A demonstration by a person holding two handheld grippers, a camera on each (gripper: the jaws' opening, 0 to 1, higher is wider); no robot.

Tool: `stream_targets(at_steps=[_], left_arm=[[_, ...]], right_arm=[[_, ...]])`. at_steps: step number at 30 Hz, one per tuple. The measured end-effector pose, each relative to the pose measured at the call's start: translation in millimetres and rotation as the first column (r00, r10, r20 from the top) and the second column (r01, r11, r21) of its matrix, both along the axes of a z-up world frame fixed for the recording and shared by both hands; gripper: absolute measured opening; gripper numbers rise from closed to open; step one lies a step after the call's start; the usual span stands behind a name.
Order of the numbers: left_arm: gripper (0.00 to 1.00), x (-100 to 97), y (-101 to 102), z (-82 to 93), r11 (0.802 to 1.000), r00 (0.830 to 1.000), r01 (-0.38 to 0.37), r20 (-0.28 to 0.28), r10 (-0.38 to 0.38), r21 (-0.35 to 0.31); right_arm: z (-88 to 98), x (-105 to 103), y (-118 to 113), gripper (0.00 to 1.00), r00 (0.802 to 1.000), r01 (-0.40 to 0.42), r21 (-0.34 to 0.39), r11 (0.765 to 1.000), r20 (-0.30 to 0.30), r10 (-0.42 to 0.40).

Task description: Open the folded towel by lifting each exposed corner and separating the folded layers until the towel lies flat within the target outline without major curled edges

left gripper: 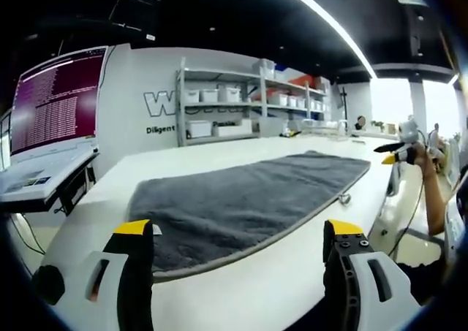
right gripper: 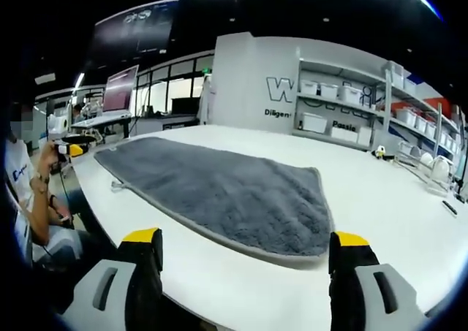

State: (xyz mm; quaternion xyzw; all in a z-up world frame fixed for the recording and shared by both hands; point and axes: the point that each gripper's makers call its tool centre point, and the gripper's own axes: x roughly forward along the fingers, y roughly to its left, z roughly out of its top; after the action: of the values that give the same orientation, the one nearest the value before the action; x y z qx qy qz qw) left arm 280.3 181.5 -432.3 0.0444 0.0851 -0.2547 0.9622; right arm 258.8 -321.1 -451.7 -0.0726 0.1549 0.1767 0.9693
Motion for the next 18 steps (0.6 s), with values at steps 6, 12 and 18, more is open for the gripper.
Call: stream_targets(at_steps=[6,12,18], left_arm=[[0.94,-2.9,-0.6,-1.3,1.000,1.000,-0.001,0.000,0.001,-0.002],[0.94,-9.1,3.1,1.2,1.000,1.000,0.004,0.003,-0.004,-0.012],[0.94,-8.6,2.4,3.3,1.000,1.000,0.001,0.007,-0.001,-0.017]], right_arm=[[8.3,-5.2,-5.4,0.94,0.999,0.031,-0.006,0.999,0.026,-0.031],[3.0,-12.8,-13.5,0.94,0.998,0.065,-0.035,0.997,0.005,-0.065],[9.4,-13.6,-32.4,0.93,0.994,0.110,-0.024,0.994,0.023,-0.109]])
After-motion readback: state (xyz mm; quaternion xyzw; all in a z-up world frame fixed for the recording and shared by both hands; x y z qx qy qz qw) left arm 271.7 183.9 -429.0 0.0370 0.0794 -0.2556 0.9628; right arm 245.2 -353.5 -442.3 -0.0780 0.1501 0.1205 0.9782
